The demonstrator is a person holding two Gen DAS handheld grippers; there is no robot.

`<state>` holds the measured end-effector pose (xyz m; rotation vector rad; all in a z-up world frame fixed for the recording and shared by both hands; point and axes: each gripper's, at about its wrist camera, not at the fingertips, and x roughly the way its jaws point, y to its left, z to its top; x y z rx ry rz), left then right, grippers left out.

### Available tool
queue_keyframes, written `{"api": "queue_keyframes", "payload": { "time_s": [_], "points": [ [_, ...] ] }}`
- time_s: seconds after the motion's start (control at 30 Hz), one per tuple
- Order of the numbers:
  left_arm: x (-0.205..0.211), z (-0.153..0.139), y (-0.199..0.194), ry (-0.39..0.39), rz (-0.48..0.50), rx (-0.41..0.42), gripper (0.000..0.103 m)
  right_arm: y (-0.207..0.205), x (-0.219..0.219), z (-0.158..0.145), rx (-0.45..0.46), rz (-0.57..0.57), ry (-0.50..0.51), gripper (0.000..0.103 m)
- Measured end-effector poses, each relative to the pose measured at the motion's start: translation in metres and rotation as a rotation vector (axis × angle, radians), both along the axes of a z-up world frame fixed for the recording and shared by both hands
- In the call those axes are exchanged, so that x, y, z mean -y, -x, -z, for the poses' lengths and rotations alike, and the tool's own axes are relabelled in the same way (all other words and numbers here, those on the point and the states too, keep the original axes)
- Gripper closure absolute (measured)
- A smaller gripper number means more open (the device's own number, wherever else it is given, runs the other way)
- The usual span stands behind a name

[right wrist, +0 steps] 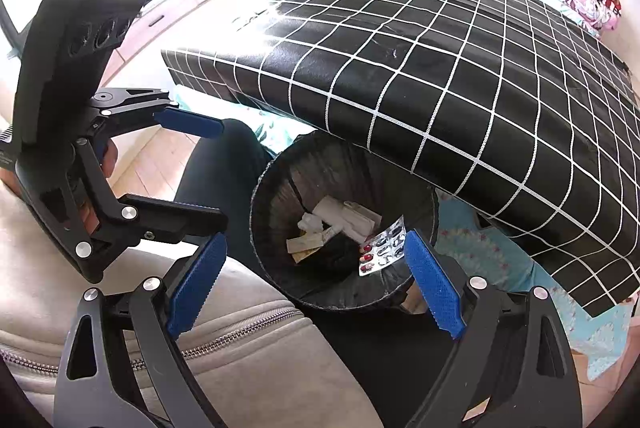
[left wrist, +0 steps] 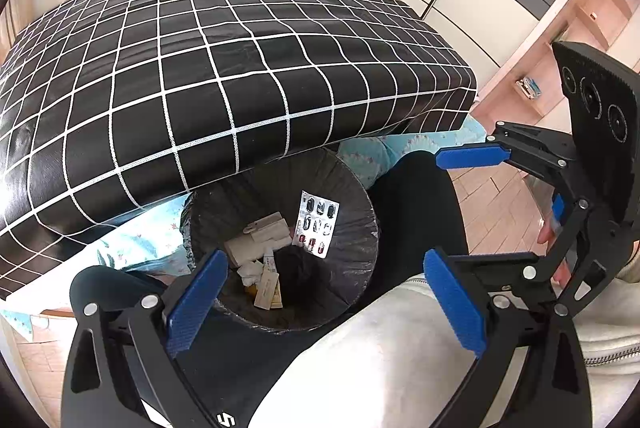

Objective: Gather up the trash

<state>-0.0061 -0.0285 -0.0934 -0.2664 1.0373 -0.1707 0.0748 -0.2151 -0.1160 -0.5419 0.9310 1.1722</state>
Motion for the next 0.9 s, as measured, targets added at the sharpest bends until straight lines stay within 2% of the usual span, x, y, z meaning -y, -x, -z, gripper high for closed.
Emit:
{"api": "queue_keyframes", "payload": {
  "time_s": [0.9],
  "points": [
    [0.0000,-0.0003,-0.0007,0.002,0.000,-0.004,0.008,-0.0007,0.0038,-0.0052,0.012,0.002,-0.008,0.012]
  ]
}}
